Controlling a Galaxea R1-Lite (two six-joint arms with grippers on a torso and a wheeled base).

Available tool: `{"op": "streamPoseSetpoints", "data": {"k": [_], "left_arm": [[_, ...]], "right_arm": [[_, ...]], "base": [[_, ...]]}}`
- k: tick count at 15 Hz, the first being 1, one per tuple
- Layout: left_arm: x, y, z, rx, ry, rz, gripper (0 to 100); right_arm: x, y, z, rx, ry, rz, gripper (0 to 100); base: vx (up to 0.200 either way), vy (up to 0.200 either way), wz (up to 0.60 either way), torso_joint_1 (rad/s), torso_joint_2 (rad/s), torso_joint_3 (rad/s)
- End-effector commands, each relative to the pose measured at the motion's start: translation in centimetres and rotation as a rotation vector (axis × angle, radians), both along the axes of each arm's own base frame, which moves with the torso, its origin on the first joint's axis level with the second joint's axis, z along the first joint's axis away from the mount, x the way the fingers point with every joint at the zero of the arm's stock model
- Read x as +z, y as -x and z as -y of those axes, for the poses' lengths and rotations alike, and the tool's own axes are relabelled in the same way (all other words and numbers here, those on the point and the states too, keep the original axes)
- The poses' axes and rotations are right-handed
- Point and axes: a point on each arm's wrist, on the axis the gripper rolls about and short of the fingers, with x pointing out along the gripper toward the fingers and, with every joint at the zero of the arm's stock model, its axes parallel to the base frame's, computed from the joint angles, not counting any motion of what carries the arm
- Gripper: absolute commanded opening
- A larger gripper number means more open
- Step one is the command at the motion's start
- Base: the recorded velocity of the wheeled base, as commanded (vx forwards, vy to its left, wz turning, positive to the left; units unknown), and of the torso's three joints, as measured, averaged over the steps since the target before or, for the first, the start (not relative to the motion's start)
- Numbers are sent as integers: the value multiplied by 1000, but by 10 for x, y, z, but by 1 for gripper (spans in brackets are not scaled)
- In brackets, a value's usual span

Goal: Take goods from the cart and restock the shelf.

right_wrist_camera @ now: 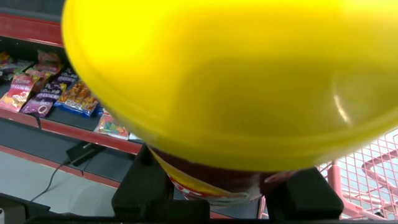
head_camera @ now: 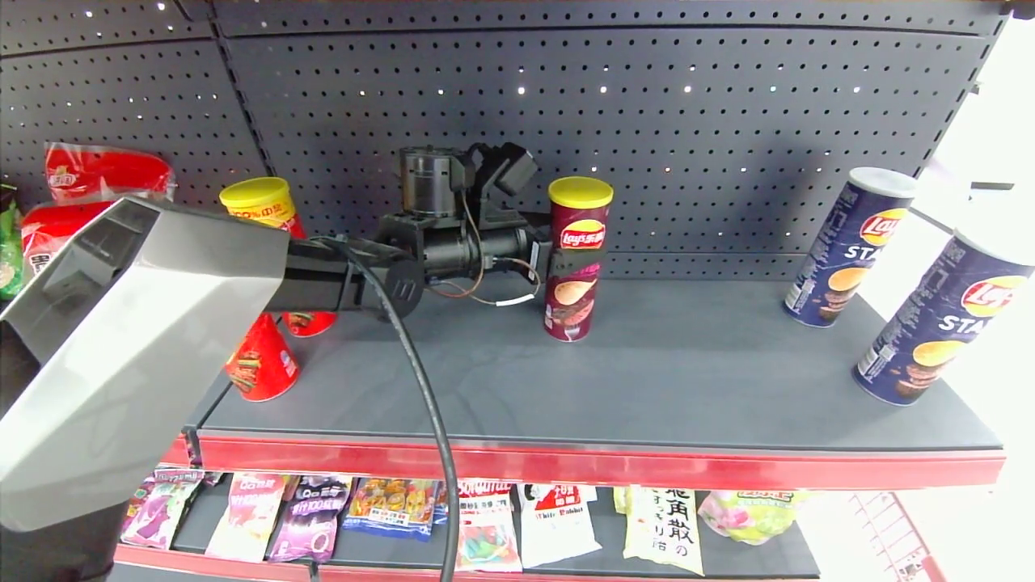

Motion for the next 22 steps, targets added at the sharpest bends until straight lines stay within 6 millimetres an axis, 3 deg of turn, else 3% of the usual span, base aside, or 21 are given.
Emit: {"op": "streamPoseSetpoints", "data": {"k": [1, 10, 11, 17, 21, 22], "left_arm": [[-2, -2, 1, 0, -3, -7, 100], [-5, -8, 11, -13, -4, -10, 100], [-8, -9, 13, -14, -5, -13, 0], [-3, -5, 11, -11, -6, -14, 0], [12, 25, -6, -75, -16, -50, 0], [18, 44, -16, -111, -22, -73, 0]], "right_arm": [[0, 0, 0, 1, 2, 1, 0], [0, 0, 0, 1, 0, 1, 0], [0, 0, 0, 1, 0, 1, 0], [0, 0, 0, 1, 2, 1, 0], [0, 0, 0, 1, 3, 1, 0], [0, 0, 0, 1, 3, 1, 0]], "base": [[0, 0, 0, 0, 0, 0], [0, 0, 0, 0, 0, 0], [0, 0, 0, 0, 0, 0], [0, 0, 0, 0, 0, 0], [0, 0, 0, 0, 0, 0], [0, 0, 0, 0, 0, 0]]}}
